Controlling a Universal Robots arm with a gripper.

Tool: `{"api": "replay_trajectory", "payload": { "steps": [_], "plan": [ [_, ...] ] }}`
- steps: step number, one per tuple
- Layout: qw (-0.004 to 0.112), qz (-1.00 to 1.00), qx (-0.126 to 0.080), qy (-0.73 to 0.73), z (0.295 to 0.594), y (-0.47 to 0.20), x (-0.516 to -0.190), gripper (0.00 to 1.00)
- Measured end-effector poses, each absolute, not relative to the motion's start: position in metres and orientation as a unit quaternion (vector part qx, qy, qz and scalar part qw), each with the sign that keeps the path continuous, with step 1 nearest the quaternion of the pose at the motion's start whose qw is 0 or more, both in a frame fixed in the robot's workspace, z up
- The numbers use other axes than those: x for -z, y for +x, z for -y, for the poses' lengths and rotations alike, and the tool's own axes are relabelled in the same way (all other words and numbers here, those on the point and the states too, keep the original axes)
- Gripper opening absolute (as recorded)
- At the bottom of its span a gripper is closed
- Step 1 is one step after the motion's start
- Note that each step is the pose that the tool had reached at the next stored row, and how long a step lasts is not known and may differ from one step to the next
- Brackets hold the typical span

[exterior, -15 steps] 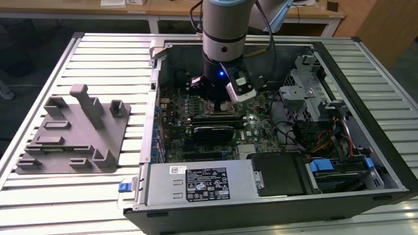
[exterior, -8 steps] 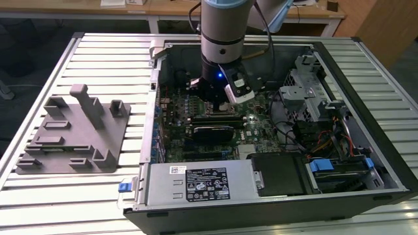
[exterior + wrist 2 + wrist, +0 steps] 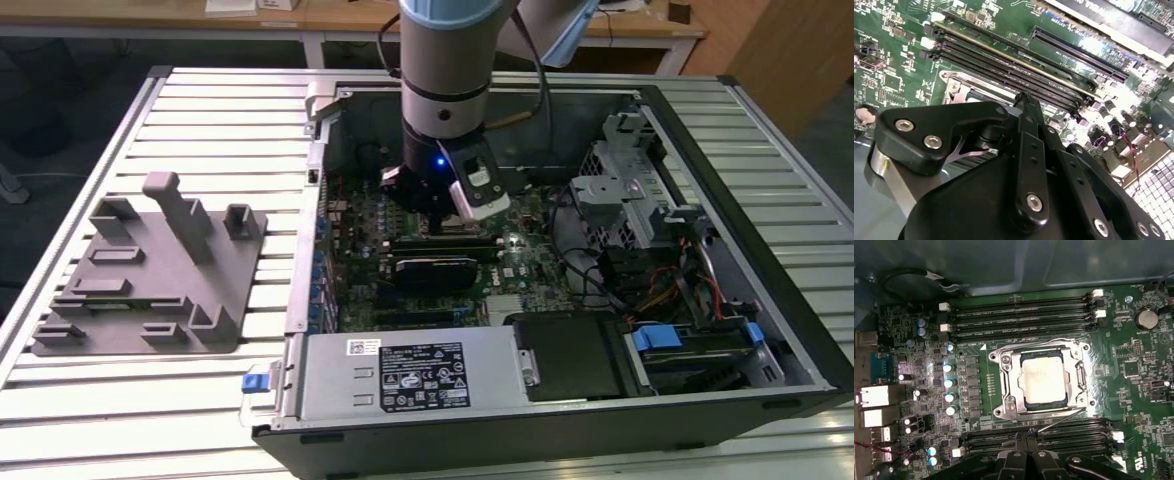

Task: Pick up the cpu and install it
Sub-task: 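Install the second cpu locking lever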

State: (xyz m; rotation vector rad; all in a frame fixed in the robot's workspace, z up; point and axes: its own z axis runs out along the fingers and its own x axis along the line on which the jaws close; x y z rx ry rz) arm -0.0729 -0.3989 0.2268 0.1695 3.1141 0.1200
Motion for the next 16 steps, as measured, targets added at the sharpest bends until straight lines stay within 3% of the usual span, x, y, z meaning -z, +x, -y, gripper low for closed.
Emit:
{"api": "replay_trajectory", "payload": {
  "steps": [16],
  "plan": [
    [0.008, -0.995, -0.079, 0.055, 0.41, -0.083, -0.214, 0.11]
  ]
}}
